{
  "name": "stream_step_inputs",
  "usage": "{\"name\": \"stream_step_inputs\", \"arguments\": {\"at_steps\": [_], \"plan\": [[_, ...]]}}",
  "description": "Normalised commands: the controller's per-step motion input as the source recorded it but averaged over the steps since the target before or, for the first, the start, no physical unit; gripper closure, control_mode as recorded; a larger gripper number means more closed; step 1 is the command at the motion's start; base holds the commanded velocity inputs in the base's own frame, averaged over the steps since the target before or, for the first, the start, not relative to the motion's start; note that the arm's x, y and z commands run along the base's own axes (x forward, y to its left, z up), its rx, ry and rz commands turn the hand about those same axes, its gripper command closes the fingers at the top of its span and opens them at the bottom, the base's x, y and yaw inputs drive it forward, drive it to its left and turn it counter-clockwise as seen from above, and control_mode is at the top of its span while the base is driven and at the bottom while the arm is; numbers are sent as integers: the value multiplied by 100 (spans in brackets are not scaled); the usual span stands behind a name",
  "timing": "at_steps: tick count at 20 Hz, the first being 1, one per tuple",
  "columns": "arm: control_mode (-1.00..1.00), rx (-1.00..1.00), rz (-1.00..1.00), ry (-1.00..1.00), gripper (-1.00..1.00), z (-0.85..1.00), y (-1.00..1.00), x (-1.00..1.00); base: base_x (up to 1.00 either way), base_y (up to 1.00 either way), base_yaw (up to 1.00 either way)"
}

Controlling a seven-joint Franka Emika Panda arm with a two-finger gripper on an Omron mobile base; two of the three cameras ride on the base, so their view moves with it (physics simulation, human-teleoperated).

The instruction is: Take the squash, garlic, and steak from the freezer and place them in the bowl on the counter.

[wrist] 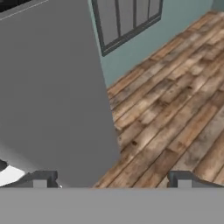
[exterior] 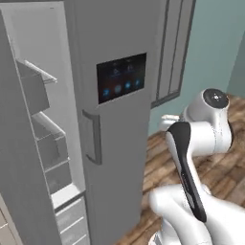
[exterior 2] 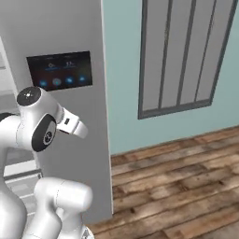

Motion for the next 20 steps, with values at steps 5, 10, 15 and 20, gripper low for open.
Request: {"name": "stream_step_inputs", "arguments": {"at_steps": [5, 10, 15, 20], "plan": [[100, 0, 0, 0, -100, 0, 0, 0, 3, 0, 60], [100, 0, 0, 0, -100, 0, 0, 0, -9, 1, 66], [100, 0, 0, 0, -100, 0, 0, 0, 0, 3, 54], [100, 0, 0, 0, -100, 0, 0, 0, -1, 19, 47]]}}
